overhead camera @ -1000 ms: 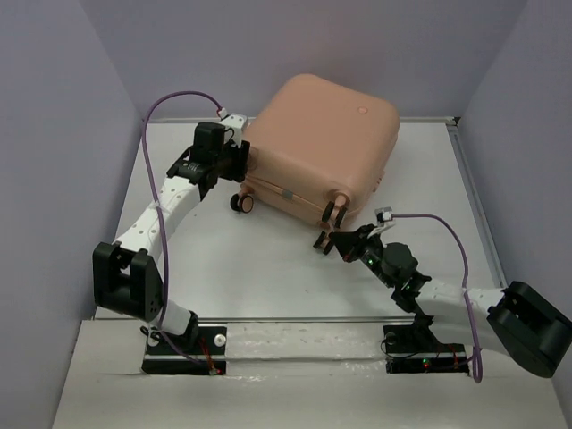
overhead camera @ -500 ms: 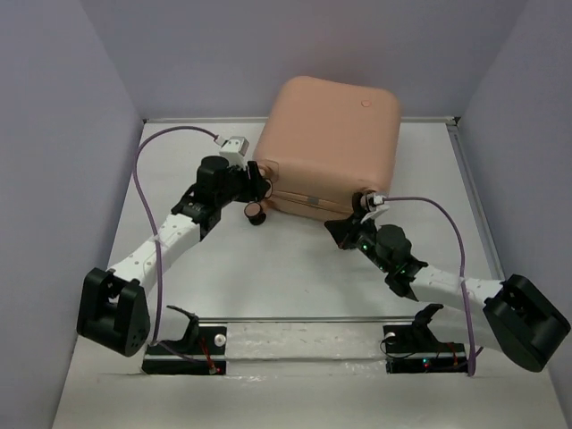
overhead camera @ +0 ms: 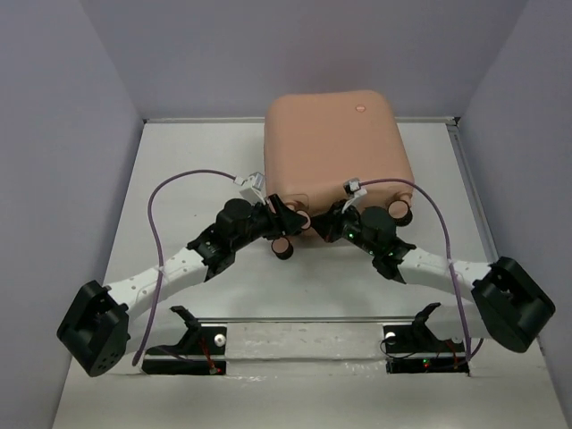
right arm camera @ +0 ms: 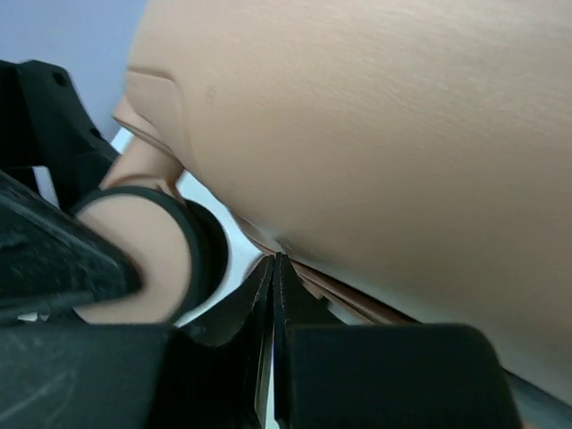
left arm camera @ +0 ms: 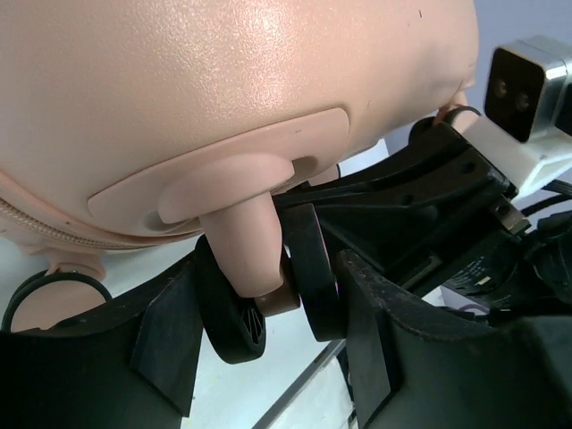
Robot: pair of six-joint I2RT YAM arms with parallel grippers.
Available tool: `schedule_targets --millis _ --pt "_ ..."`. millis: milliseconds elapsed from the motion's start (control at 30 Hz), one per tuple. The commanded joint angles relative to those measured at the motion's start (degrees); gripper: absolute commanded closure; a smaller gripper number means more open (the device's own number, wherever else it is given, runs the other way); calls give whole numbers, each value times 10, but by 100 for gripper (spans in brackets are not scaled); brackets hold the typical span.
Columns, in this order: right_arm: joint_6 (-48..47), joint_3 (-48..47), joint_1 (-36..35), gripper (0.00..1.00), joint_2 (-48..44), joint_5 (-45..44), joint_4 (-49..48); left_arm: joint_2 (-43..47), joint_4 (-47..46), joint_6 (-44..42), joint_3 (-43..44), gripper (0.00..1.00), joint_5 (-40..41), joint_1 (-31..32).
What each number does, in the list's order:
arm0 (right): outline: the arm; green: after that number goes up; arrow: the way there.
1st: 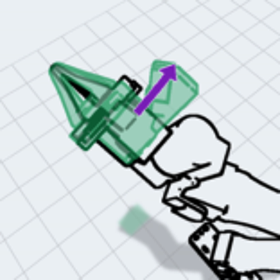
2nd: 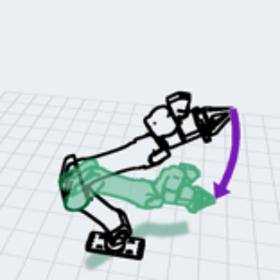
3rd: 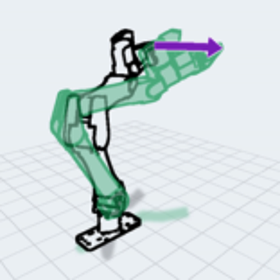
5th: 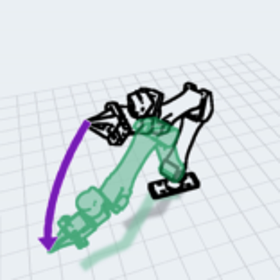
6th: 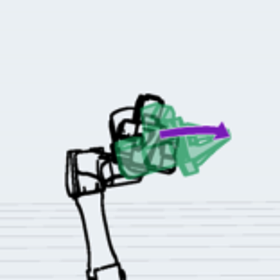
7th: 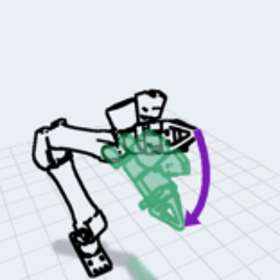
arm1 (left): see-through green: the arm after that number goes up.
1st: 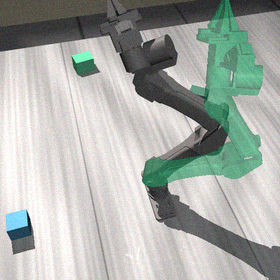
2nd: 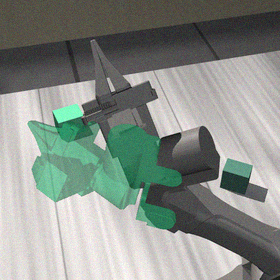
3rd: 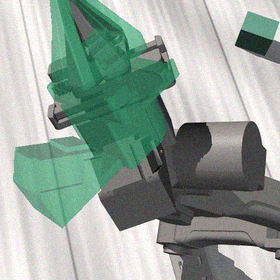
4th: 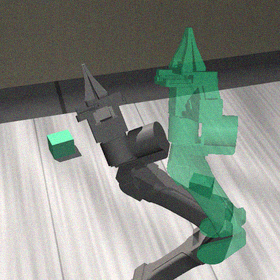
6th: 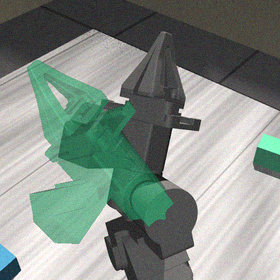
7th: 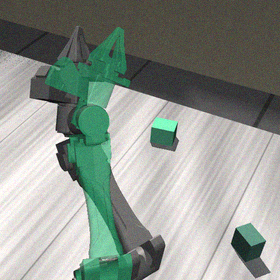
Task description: Pack the luggage
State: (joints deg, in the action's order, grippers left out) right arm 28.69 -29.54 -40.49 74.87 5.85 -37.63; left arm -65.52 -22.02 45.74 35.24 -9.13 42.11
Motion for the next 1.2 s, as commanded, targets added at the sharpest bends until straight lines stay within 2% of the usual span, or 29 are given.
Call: schedule_targets --millis 0,67,100,167,200,233,400,533,667,733,800,900,1033,1067,1167 --pt "-20 35 8 85 -132 -80 78 70 -16 -72 -2 94 -38 9" --pt "-18 84 8 70 -179 -87 107 86 -6 -85 6 94 -32 -21" --pt "-10 100 8 57 -211 -74 114 88 6 -87 9 94 -32 -34" --pt "9 125 13 51 -220 -40 118 90 8 -86 9 94 -60 -72" --pt "18 145 13 49 -218 -36 118 90 1 -82 7 94 -75 -110" --pt "42 156 13 48 -208 -45 114 91 -5 -78 1 94 -83 -123" --pt "102 194 18 47 -213 -123 124 118 -5 -74 -23 94 -69 -145" --pt "67 150 40 33 -176 -135 131 132 -10 -65 -49 94 -88 -145" --pt "-17 28 102 31 -67 -57 65 146 -36 -39 -100 94 -97 -145" --pt "-35 -10 124 31 0 15 32 162 -44 -28 -119 94 -92 -145" --pt "-60 -91 139 32 71 61 30 176 -52 -17 -128 94 -80 -145" --pt "-72 -167 139 32 107 119 57 177 -64 -9 -133 94 -66 -146" --pt "-44 -104 134 28 56 137 55 162 -76 -11 -115 94 -66 -146" --pt "-36 -80 134 27 15 138 48 159 -79 -12 -111 94 -63 -146" --pt "-29 19 134 27 -45 91 44 151 -83 -8 -102 94 -58 -147"
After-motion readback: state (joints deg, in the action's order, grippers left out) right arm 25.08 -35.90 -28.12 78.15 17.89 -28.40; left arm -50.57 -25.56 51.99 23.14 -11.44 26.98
